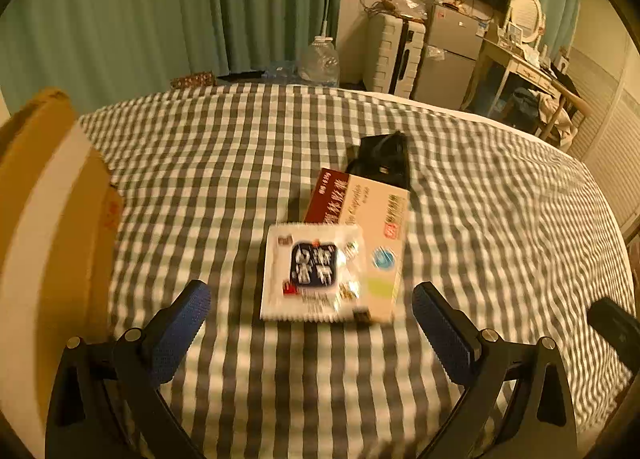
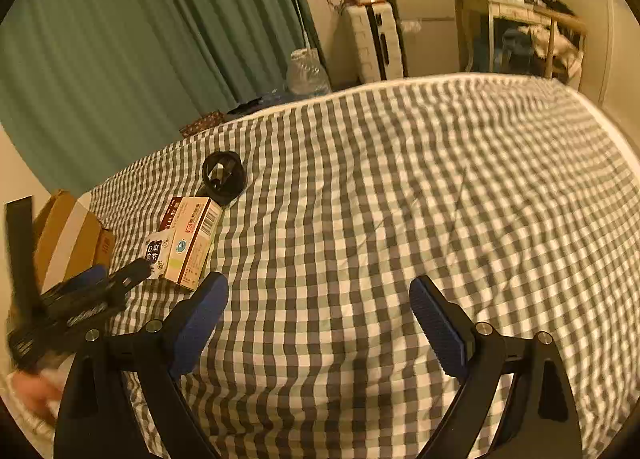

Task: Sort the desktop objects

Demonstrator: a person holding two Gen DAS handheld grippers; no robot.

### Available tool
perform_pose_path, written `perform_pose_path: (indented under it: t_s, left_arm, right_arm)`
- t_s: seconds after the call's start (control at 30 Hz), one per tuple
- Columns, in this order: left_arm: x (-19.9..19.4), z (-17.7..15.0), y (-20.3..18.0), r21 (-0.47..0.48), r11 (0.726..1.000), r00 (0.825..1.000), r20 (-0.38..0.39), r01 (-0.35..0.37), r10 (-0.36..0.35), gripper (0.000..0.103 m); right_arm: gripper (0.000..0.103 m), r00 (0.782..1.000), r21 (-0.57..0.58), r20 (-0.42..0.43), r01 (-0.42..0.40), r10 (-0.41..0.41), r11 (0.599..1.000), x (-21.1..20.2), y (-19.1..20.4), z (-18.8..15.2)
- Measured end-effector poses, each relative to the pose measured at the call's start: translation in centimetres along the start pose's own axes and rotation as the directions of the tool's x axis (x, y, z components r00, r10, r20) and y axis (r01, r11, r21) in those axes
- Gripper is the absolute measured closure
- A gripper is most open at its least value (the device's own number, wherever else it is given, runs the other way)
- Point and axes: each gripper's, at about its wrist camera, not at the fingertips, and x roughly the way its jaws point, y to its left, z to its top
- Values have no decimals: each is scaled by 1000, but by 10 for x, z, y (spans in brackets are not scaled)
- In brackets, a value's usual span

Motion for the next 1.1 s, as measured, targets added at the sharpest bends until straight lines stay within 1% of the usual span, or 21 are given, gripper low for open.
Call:
perform_pose_path:
  t_s: [0.03,0.1,0.13,0.17,0.2,0.23,0.3,0.33,0.43,0.5,0.57,0.63,0.7,0.73,0.77,0.83,0.93,1.03,1.1]
  left_arm:
    - [8,2,3,-10,1000,1000,-12,5,-5,0]
    - [20,2,8,-27,999,999,-37,21,-22,10]
    - [29,1,11,-40,998,996,-72,49,-52,28]
    - [34,-1,14,-57,995,991,-101,78,-84,35]
    - [34,-3,18,-89,989,987,-103,116,-124,38]
    - [31,-4,22,-113,985,986,-90,132,-143,40]
    - [25,-8,25,-110,986,989,-66,126,-133,49]
    - [21,-11,27,-102,988,991,-48,120,-126,65]
    - [11,-20,33,-89,992,996,-23,87,-90,66]
    - [6,-26,40,-89,994,998,1,65,-65,68]
    - [2,-32,48,-88,996,999,32,25,-22,70]
    - [4,-35,53,-82,996,999,47,-22,26,70]
    - [7,-35,59,-96,994,997,37,-60,64,70]
    - [10,-34,64,-113,991,996,29,-75,79,77]
    - [12,-34,69,-128,988,996,25,-81,85,79]
    - [16,-34,79,-159,984,996,21,-85,89,79]
    - [20,-33,92,-188,980,997,32,-59,66,79]
    - [28,-35,104,-232,973,1000,15,13,-10,79]
    - [26,-34,107,-235,971,999,24,40,-36,77]
  right_arm:
    - [11,1000,7,-6,-6,6,1000,3,0,1]
    - [11,1000,21,-14,-18,18,1000,8,-2,3]
    - [11,1000,20,-18,-20,21,1000,9,-3,2]
    - [11,1000,19,-23,-15,16,1000,10,-4,3]
    - [11,1000,17,-27,-9,9,1000,11,-5,3]
    - [11,999,17,-35,0,1,1000,13,-5,2]
    - [11,999,18,-49,4,-3,1000,15,-6,1]
    - [11,998,15,-58,10,-9,1000,17,-5,0]
    - [11,997,-8,-69,23,-23,1000,21,1,-4]
    - [11,997,-29,-76,29,-31,999,24,7,-7]
    - [11,996,-47,-83,26,-30,999,28,15,-10]
    - [11,996,-62,-90,7,-12,998,31,25,-12]
    - [11,995,-78,-97,-14,6,997,37,38,-11]
    - [11,995,-89,-97,-25,16,996,39,45,-10]
    - [11,995,-101,-98,-38,28,994,44,54,-7]
    - [11,994,-117,-102,-57,45,991,52,71,-2]
    - [11,989,-119,-120,-96,81,988,70,96,6]
    - [11,984,-101,-140,-124,109,987,94,120,11]
    - [11,984,-83,-154,-108,94,991,110,131,15]
